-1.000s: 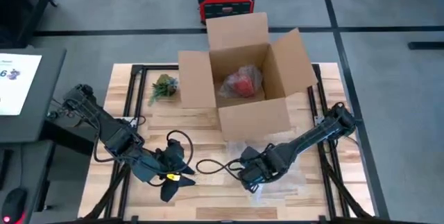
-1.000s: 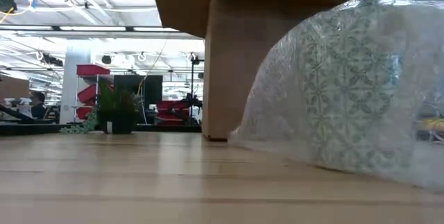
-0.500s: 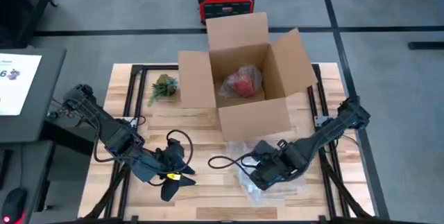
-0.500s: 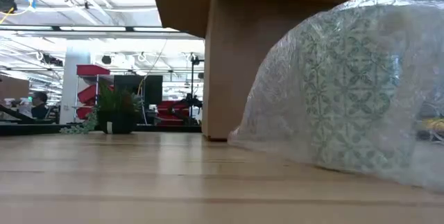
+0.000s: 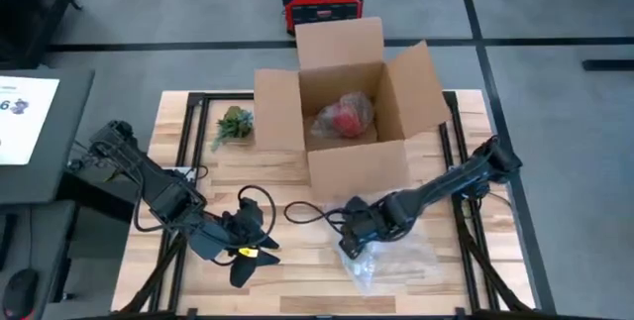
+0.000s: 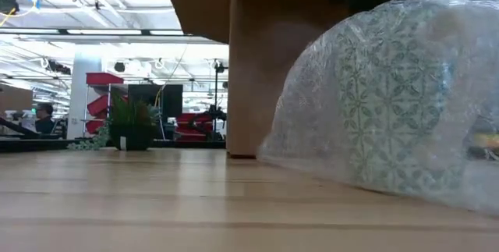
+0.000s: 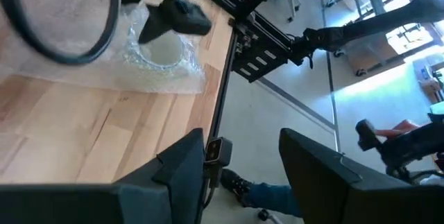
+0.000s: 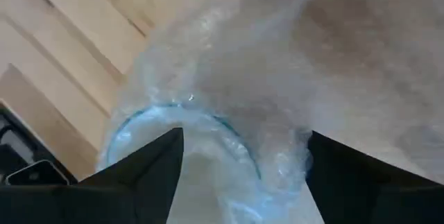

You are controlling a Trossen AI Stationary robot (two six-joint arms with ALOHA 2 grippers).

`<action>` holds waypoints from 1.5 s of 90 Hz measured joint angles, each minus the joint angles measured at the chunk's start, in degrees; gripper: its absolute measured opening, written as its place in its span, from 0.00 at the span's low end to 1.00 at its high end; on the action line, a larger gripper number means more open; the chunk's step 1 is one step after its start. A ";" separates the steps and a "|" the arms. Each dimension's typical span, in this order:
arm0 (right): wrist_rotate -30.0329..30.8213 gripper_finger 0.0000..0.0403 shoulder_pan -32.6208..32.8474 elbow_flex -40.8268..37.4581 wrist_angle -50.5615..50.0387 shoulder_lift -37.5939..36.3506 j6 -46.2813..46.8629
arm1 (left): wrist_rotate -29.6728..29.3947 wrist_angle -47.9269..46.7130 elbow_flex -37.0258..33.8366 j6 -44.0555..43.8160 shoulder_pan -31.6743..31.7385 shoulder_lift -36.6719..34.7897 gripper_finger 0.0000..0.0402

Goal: Wrap mug
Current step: Wrap the white mug with bubble wrap

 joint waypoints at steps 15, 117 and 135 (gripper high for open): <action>-1.18 0.64 0.02 -3.64 2.16 -0.02 -0.13 | -0.28 -0.02 0.00 -0.07 0.00 0.00 0.43; -8.86 0.07 1.90 -4.20 -3.38 1.86 -2.50 | -1.11 0.05 0.00 -0.48 0.44 -0.02 0.43; -6.48 0.05 1.98 -4.19 -0.29 2.67 -0.86 | -1.11 0.04 0.00 -0.09 0.44 -0.02 0.43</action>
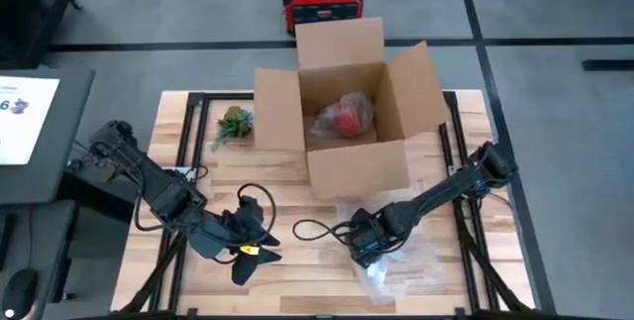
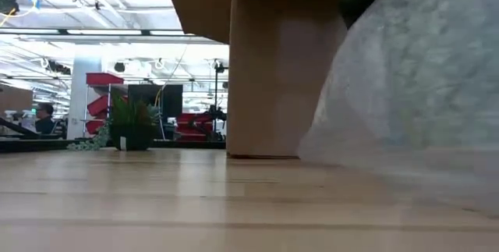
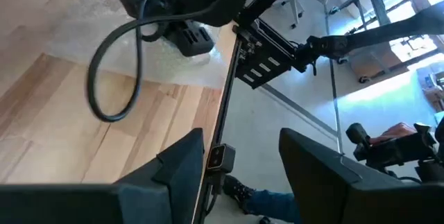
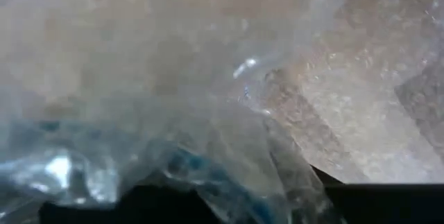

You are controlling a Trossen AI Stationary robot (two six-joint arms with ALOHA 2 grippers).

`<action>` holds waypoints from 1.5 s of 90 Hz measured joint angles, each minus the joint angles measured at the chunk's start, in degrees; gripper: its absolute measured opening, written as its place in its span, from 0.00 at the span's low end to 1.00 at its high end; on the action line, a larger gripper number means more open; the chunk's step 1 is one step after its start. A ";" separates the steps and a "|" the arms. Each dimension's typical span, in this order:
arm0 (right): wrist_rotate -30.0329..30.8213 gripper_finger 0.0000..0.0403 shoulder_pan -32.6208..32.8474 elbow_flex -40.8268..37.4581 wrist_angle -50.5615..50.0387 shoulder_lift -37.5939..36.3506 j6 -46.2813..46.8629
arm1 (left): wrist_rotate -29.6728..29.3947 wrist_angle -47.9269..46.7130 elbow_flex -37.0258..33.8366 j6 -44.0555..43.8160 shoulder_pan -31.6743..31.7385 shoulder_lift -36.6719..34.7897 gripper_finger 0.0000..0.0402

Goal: Wrap mug
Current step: Wrap the white mug with bubble wrap

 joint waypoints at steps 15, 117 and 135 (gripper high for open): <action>0.03 0.07 -0.80 0.08 5.95 -0.07 0.31 | -0.28 -3.86 0.00 -0.11 -0.06 0.00 0.43; 3.50 0.23 -4.86 4.19 15.26 7.47 2.24 | -9.85 18.09 -30.23 -16.23 -2.89 0.17 0.43; 2.86 0.43 -5.36 5.72 15.07 7.30 -0.32 | -9.06 18.18 -30.25 -15.89 -3.04 0.17 0.43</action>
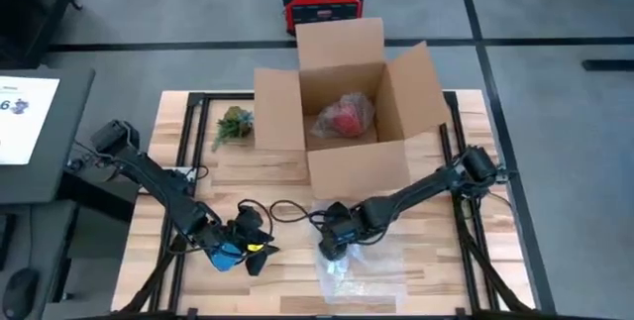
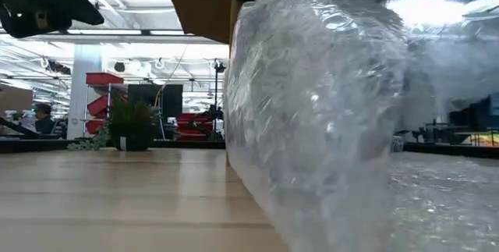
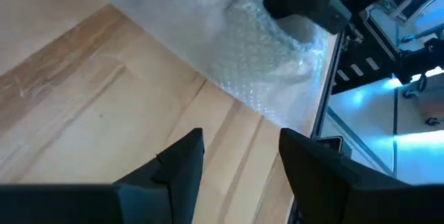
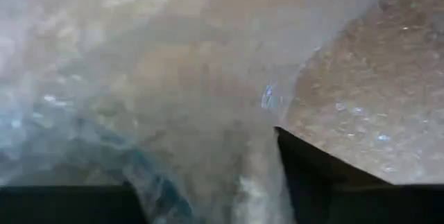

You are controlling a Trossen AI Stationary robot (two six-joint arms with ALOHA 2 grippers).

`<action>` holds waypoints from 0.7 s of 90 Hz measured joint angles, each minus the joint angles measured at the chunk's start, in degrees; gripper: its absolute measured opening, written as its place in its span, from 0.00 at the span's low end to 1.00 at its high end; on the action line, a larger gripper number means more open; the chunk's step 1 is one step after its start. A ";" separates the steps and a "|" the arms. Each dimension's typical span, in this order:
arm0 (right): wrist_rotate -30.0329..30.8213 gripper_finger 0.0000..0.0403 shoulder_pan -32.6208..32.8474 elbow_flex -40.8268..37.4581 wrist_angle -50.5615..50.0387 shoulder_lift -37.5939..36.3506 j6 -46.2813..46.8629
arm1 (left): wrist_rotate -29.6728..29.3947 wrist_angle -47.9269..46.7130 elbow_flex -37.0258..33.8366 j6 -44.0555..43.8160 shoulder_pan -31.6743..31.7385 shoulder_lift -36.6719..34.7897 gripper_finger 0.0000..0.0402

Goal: Wrap mug
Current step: Wrap the white mug with bubble wrap

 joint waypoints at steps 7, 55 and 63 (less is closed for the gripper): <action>-0.28 0.48 0.02 1.99 -2.48 0.00 -0.64 | 0.96 0.02 0.00 0.00 0.00 0.00 0.43; 1.14 0.51 7.26 17.84 -35.59 -0.66 -8.88 | 1.96 0.04 0.00 -0.40 -0.17 -0.04 0.43; 2.73 0.51 8.94 17.86 -35.34 -1.62 -6.86 | 1.95 0.03 0.00 -0.39 -0.17 -0.07 0.43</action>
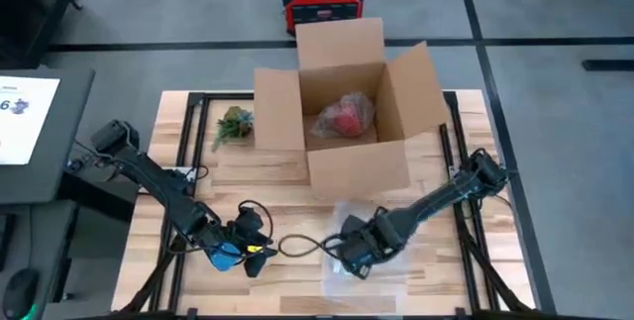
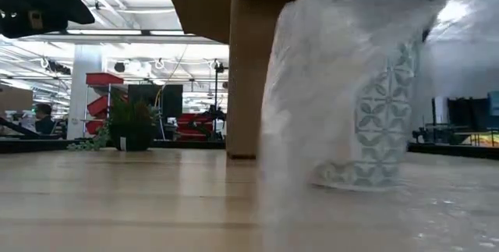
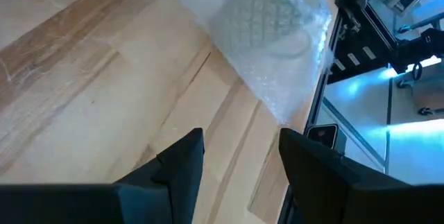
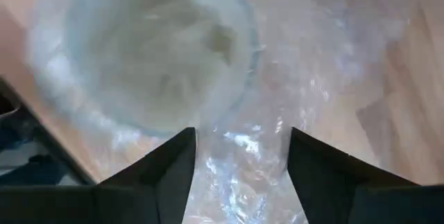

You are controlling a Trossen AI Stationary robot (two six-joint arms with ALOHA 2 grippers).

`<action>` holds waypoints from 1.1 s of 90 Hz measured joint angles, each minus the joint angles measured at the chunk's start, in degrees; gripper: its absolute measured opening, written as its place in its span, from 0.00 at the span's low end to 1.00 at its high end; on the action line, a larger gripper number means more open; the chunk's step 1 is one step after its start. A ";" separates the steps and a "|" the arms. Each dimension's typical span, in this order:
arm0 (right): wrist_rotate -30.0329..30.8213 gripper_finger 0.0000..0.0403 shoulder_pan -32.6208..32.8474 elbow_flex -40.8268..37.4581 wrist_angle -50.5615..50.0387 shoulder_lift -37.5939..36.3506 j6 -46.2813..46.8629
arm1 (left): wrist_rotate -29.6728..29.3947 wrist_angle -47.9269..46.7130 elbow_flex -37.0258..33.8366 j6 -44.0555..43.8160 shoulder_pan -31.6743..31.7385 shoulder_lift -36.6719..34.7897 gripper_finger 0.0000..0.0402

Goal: Wrap mug
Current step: Wrap the white mug with bubble wrap

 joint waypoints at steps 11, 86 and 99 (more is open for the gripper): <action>2.71 0.51 0.64 0.00 1.46 -0.94 3.89 | 0.00 0.00 0.00 0.00 0.00 0.00 0.43; 1.18 0.52 16.82 -6.94 -2.43 -15.96 12.34 | 0.13 1.46 0.00 -0.90 -0.02 -0.04 0.43; -1.27 0.55 23.59 -20.12 12.20 -15.99 15.74 | 1.07 1.42 0.00 -1.35 -0.02 -0.04 0.43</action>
